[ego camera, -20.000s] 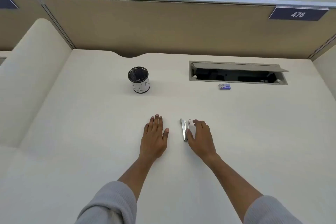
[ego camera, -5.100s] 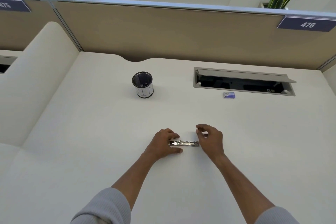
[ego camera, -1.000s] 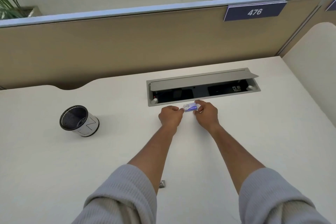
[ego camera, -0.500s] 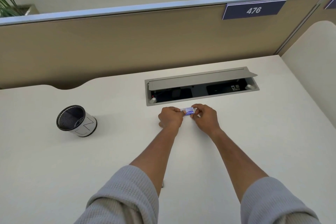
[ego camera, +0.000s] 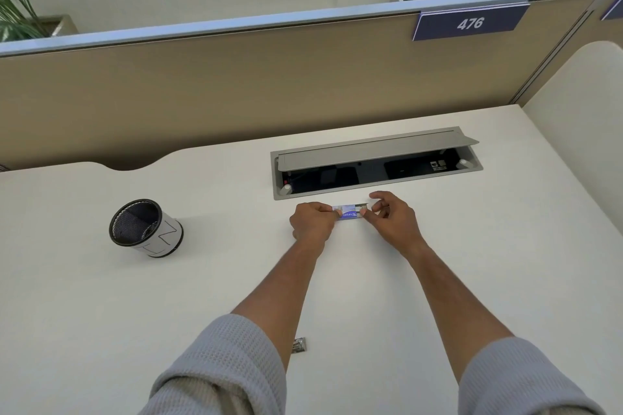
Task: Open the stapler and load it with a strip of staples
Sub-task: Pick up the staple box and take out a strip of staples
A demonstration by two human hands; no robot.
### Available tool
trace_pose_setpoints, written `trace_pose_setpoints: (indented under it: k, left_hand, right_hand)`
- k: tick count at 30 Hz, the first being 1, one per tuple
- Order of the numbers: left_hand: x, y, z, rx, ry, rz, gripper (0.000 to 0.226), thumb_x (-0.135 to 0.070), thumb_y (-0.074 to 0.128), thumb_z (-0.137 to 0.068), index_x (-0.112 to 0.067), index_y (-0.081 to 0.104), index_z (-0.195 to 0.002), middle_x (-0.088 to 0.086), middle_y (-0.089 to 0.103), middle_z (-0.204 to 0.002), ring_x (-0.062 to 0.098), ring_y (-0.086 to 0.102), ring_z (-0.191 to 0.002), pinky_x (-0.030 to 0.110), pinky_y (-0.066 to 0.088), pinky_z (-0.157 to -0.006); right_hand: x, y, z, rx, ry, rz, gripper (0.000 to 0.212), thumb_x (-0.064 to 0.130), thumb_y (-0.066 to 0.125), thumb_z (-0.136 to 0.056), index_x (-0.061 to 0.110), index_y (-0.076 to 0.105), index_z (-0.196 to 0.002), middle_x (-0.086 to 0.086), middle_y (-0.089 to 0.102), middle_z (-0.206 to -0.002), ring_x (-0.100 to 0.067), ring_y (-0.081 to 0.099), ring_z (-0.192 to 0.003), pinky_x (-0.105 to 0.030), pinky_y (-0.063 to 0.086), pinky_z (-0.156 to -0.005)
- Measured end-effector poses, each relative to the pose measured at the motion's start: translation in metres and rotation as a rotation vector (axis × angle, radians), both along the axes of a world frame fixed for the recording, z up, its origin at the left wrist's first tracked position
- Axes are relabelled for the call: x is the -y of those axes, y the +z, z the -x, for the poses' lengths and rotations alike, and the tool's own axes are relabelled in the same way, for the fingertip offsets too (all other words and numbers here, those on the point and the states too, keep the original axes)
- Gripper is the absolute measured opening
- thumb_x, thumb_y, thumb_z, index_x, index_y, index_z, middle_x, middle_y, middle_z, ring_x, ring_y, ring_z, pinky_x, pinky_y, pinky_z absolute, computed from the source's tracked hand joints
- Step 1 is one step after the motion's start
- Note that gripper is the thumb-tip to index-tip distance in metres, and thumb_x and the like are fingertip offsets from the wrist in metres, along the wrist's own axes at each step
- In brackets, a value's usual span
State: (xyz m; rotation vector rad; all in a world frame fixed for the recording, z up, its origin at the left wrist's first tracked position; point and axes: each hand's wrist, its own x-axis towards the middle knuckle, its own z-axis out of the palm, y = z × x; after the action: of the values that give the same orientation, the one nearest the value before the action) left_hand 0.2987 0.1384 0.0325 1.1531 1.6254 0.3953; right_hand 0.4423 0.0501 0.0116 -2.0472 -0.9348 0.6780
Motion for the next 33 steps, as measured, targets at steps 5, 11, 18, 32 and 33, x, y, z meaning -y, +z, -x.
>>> trace_pose_setpoints:
  k: [5, 11, 18, 32, 33]
  left_hand:
    - [0.001, -0.001, -0.001, -0.001, 0.008, -0.011, 0.017, -0.029, 0.09, -0.074, -0.02, 0.081, -0.084, -0.003, 0.069, -0.084, 0.024, 0.07, -0.098, 0.043, 0.058, -0.095]
    - [0.001, -0.002, -0.001, -0.001, 0.005, -0.016, 0.019, -0.029, 0.089, -0.076, -0.018, 0.082, -0.089, 0.0, 0.073, -0.091, 0.02, 0.067, -0.095, 0.042, 0.057, -0.096]
    - [0.0, -0.005, -0.001, -0.004, 0.004, -0.019, 0.017, -0.031, 0.09, -0.074, -0.021, 0.08, -0.082, -0.004, 0.069, -0.082, 0.023, 0.07, -0.096, 0.044, 0.058, -0.094]
    - [-0.001, -0.008, -0.001, -0.003, -0.004, -0.032, 0.016, -0.031, 0.089, -0.074, -0.02, 0.081, -0.084, -0.002, 0.077, -0.094, 0.021, 0.068, -0.101, 0.042, 0.055, -0.098]
    - [-0.001, -0.008, 0.0, -0.005, -0.009, -0.033, 0.016, -0.032, 0.088, -0.075, -0.021, 0.08, -0.083, -0.003, 0.075, -0.092, 0.021, 0.068, -0.102, 0.042, 0.055, -0.098]
  right_hand:
    - [-0.005, -0.001, 0.011, 0.047, -0.128, -0.023, 0.012, 0.004, 0.065, -0.09, 0.011, 0.067, -0.1, -0.011, 0.071, -0.09, -0.019, 0.06, -0.075, -0.021, 0.046, -0.067]
    - [-0.006, 0.0, 0.013, 0.085, -0.165, 0.022, 0.021, -0.002, 0.059, -0.086, 0.008, 0.077, -0.09, -0.012, 0.07, -0.099, -0.019, 0.06, -0.083, -0.021, 0.041, -0.078]
    - [-0.02, -0.002, 0.015, 0.136, -0.205, 0.129, 0.013, 0.012, 0.071, -0.084, 0.003, 0.079, -0.086, -0.017, 0.074, -0.096, -0.024, 0.065, -0.081, -0.021, 0.039, -0.071]
    - [-0.018, 0.021, 0.022, -0.1, -0.39, 0.081, 0.015, 0.004, 0.064, -0.083, 0.004, 0.077, -0.078, -0.008, 0.071, -0.074, -0.021, 0.062, -0.073, -0.026, 0.047, -0.068]
    - [-0.014, 0.023, 0.022, -0.153, -0.416, 0.053, 0.015, 0.006, 0.064, -0.084, 0.007, 0.077, -0.078, -0.004, 0.069, -0.072, -0.019, 0.061, -0.073, -0.026, 0.047, -0.068]
